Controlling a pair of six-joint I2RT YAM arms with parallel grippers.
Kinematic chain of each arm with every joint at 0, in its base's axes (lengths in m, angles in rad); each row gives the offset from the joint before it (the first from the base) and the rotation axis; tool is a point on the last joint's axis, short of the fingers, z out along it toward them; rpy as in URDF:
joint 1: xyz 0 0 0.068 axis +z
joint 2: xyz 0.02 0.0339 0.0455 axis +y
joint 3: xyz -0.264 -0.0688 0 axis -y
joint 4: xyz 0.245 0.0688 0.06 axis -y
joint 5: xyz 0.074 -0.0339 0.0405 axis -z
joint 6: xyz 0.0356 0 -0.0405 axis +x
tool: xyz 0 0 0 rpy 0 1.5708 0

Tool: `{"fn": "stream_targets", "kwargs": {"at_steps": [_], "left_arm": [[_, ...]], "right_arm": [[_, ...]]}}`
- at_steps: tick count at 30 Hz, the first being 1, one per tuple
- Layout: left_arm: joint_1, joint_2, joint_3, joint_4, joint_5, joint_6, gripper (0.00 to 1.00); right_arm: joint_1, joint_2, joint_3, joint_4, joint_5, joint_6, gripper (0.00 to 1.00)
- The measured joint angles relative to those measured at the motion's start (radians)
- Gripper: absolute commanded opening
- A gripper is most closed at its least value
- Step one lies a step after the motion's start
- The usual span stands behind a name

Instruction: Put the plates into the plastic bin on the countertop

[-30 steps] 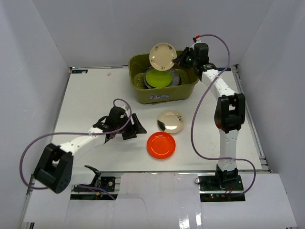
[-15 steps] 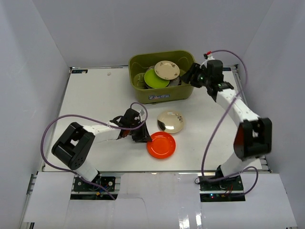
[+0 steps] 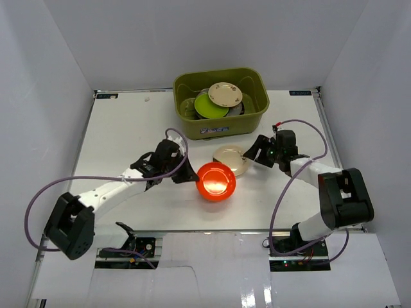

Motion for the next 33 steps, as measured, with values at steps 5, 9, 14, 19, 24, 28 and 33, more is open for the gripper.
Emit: {"fn": "stream_targets", "kwargs": {"at_steps": [5, 9, 14, 19, 24, 28, 33], "left_arm": [[0.022, -0.101, 0.244, -0.071, -0.044, 0.006, 0.0], [0.049, 0.005, 0.521, -0.051, -0.094, 0.032, 0.0], [0.112, 0.286, 0.845, -0.04, -0.152, 0.08, 0.0], [0.168, 0.684, 1.226, -0.09, -0.207, 0.128, 0.0], [0.215, 1.038, 1.591, -0.181, -0.22, 0.145, 0.05], [0.253, 1.137, 1.64, -0.219, -0.204, 0.143, 0.66], [0.286, 1.045, 1.503, -0.182, -0.139, 0.135, 0.98]], "right_arm": [[0.0, 0.134, -0.028, 0.111, -0.081, 0.047, 0.5], [0.0, 0.206, -0.04, 0.219, -0.147, 0.097, 0.15], [0.005, 0.191, -0.127, 0.306, -0.175, 0.151, 0.08], [0.014, -0.076, -0.245, 0.227, -0.182, 0.148, 0.08], [0.02, -0.322, -0.194, 0.126, -0.181, 0.121, 0.08], [0.019, -0.361, -0.048, 0.056, -0.171, 0.107, 0.08], [0.003, -0.248, 0.202, 0.038, -0.136, 0.096, 0.08]]}}
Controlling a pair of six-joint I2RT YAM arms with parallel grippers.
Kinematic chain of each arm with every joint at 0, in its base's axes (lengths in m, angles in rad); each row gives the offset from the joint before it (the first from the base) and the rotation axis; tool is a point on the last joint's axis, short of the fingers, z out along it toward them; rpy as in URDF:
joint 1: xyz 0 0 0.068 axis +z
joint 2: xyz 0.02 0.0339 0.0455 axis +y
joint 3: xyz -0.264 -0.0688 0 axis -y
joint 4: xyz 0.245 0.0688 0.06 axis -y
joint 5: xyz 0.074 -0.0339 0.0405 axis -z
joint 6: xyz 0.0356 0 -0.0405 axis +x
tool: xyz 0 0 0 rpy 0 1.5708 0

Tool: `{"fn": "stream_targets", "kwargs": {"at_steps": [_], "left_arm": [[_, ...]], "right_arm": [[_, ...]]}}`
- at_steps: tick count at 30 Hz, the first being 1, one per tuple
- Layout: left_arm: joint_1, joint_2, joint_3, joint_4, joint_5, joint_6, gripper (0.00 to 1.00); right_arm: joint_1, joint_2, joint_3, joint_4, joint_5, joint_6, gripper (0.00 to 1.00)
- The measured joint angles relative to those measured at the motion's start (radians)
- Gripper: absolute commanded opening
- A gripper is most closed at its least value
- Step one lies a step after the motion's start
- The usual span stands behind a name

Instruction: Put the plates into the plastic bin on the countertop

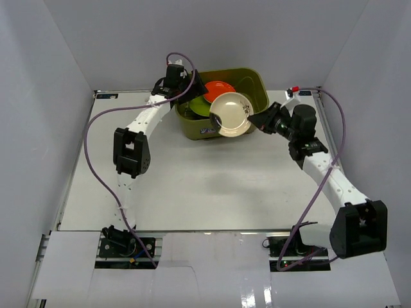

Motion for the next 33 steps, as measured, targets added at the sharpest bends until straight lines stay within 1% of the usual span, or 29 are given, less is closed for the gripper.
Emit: {"fn": "stream_targets", "kwargs": {"at_steps": [4, 6, 7, 8, 9, 11, 13, 14, 15, 16, 17, 18, 20, 21, 22, 23, 24, 25, 28, 29, 30, 33], "left_arm": [[0.003, -0.203, -0.132, 0.035, 0.026, 0.002, 0.98], [0.003, -0.358, -0.234, 0.071, 0.023, 0.005, 0.98], [0.003, -0.453, -0.3, 0.099, 0.017, 0.005, 0.98], [0.003, -0.57, -0.402, 0.149, 0.006, 0.005, 0.98], [0.003, -0.679, -0.488, 0.166, -0.006, 0.003, 0.98], [0.003, -0.914, -0.681, 0.238, -0.026, -0.001, 0.98], [0.002, -1.092, -0.824, 0.259, -0.034, -0.002, 0.98], [0.002, -1.175, -0.894, 0.275, -0.034, 0.001, 0.98], [0.002, -1.267, -0.984, 0.287, -0.032, 0.007, 0.98], [0.001, -1.302, -1.024, 0.28, -0.031, 0.01, 0.98], [0.001, -1.36, -1.102, 0.28, -0.025, 0.019, 0.98], [0.001, -1.412, -1.174, 0.257, -0.023, 0.026, 0.98], [0.001, -1.483, -1.296, 0.186, -0.019, 0.035, 0.98], [0.001, -1.513, -1.345, 0.153, -0.018, 0.038, 0.98], [0.001, -1.55, -1.4, 0.116, -0.014, 0.04, 0.98], [0.001, -1.587, -1.443, 0.079, -0.01, 0.041, 0.98], [0.001, -1.629, -1.479, 0.044, -0.001, 0.04, 0.98], [0.001, -1.663, -1.504, 0.028, 0.006, 0.038, 0.98], [0.001, -1.756, -1.534, -0.005, 0.03, 0.023, 0.98], [0.001, -1.77, -1.534, -0.001, 0.037, 0.021, 0.98], [0.001, -1.78, -1.533, 0.005, 0.047, 0.018, 0.98], [-0.001, -1.786, -1.531, 0.013, 0.081, 0.014, 0.98]], "right_arm": [[-0.005, 0.216, 0.261, -0.014, 0.06, -0.011, 0.08], [-0.005, 0.348, 0.414, -0.024, 0.086, -0.014, 0.08], [-0.005, 0.411, 0.477, -0.029, 0.101, -0.015, 0.08], [-0.005, 0.472, 0.542, -0.04, 0.112, -0.015, 0.08], [-0.005, 0.526, 0.6, -0.055, 0.124, -0.016, 0.08], [-0.004, 0.655, 0.745, -0.112, 0.14, -0.019, 0.12], [0.0, 0.769, 0.871, -0.168, 0.152, -0.022, 0.43], [0.003, 0.818, 0.927, -0.2, 0.157, -0.026, 0.64], [0.005, 0.856, 0.966, -0.23, 0.156, -0.027, 0.7], [0.008, 0.88, 0.991, -0.261, 0.154, -0.036, 0.76], [0.011, 0.893, 1.004, -0.29, 0.148, -0.045, 0.81], [0.014, 0.895, 1.004, -0.314, 0.145, -0.051, 0.89], [0.018, 0.866, 0.967, -0.332, 0.141, -0.063, 0.95], [0.021, 0.829, 0.923, -0.331, 0.14, -0.071, 0.98], [0.024, 0.772, 0.853, -0.316, 0.137, -0.079, 0.98], [0.027, 0.681, 0.75, -0.312, 0.132, -0.087, 0.98], [0.028, 0.631, 0.702, -0.314, 0.132, -0.091, 0.94], [0.031, 0.531, 0.593, -0.272, 0.132, -0.102, 0.9], [0.051, 0.195, 0.296, -0.222, 0.142, -0.114, 0.9], [0.066, 0.096, 0.221, -0.2, 0.147, -0.117, 0.9], [0.093, -0.022, 0.13, -0.158, 0.156, -0.125, 0.9], [0.204, -0.312, -0.111, -0.109, 0.173, -0.139, 0.9]]}}
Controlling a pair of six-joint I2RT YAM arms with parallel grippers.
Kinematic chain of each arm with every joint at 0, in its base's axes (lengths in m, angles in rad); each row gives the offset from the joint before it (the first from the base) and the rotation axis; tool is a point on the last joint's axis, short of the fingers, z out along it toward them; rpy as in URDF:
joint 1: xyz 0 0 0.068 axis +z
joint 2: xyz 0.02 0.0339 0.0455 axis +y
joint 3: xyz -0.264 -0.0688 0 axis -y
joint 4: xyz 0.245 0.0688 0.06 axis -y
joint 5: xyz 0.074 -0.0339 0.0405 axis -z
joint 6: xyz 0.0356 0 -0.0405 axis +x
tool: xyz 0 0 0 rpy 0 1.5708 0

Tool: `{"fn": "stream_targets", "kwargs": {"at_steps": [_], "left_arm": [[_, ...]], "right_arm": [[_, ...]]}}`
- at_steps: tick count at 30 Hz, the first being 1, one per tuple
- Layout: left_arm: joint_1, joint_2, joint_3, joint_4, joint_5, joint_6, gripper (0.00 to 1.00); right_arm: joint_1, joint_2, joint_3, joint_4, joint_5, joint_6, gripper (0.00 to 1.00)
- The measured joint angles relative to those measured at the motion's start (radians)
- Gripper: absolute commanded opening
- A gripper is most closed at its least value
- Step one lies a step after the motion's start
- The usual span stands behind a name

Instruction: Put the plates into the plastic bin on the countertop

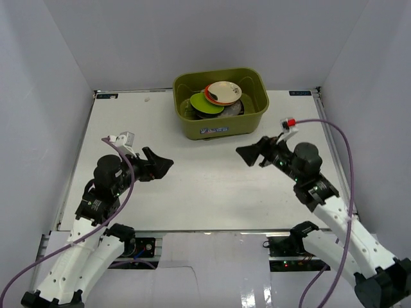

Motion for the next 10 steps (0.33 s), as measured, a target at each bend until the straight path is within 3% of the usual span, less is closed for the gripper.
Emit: {"fn": "stream_targets", "kwargs": {"at_steps": [6, 10], "left_arm": [[0.0, -0.087, -0.035, 0.008, 0.057, -0.003, 0.98], [-0.001, -0.177, -0.088, -0.009, 0.076, 0.006, 0.98]], "right_arm": [[0.061, -0.449, -0.368, -0.154, 0.096, 0.008, 0.9], [0.061, -0.672, -0.466, -0.235, 0.136, 0.002, 0.9]]}}
